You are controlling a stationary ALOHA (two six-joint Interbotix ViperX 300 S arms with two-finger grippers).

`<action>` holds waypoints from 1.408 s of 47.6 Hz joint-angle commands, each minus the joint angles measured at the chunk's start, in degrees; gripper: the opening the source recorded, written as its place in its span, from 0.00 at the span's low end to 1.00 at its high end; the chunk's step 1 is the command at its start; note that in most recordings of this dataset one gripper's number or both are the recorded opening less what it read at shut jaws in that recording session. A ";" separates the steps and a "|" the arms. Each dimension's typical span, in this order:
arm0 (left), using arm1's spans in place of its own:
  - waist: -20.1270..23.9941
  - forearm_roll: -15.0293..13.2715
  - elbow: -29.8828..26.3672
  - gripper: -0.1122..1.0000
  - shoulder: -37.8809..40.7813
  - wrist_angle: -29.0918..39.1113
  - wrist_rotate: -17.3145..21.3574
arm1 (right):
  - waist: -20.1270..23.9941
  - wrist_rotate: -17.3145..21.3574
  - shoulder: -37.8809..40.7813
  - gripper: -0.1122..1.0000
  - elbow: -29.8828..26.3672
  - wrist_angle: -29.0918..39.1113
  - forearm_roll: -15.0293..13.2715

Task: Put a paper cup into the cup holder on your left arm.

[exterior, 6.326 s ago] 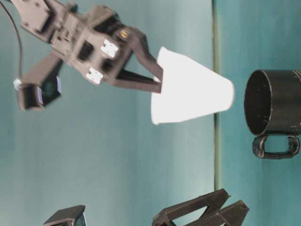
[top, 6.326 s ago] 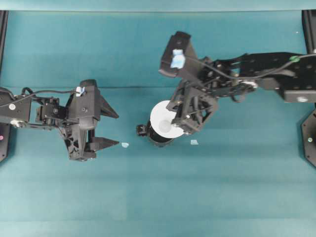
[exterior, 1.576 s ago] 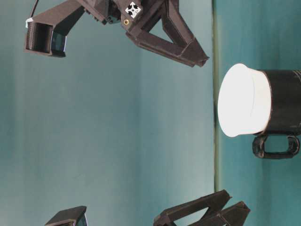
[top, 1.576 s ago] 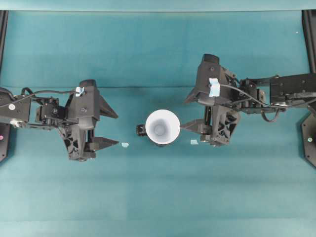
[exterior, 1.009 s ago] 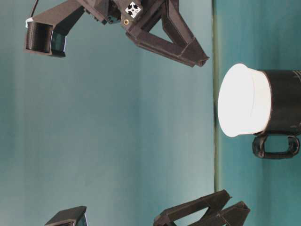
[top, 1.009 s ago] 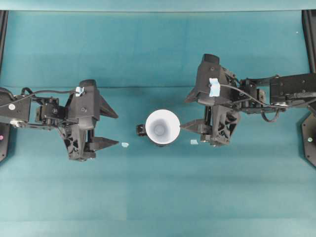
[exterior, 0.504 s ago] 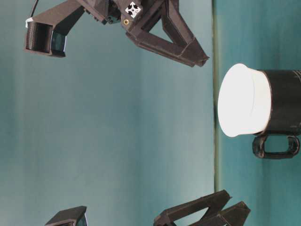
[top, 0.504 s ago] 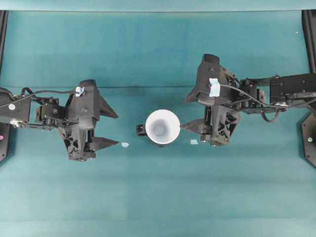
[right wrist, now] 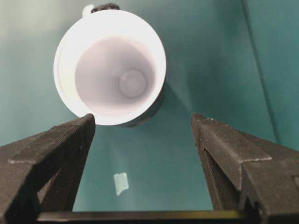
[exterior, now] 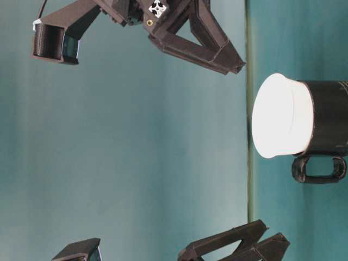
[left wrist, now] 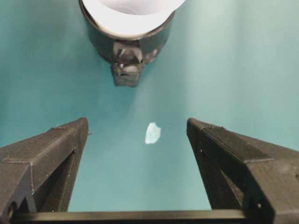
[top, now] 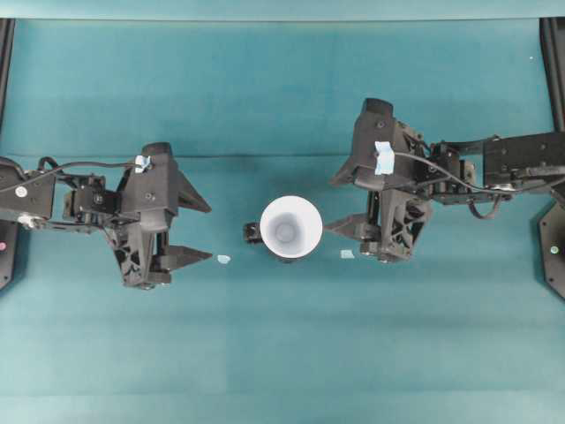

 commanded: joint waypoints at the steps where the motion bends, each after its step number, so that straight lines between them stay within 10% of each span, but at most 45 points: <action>1: -0.44 0.00 -0.44 0.92 -0.44 -0.26 0.09 | 0.35 0.00 -1.05 0.88 -0.44 -0.70 -0.09; 67: -0.79 0.00 -0.18 0.92 -0.97 -0.97 -0.09 | 1.23 -0.53 -2.02 0.88 1.05 -0.09 -0.44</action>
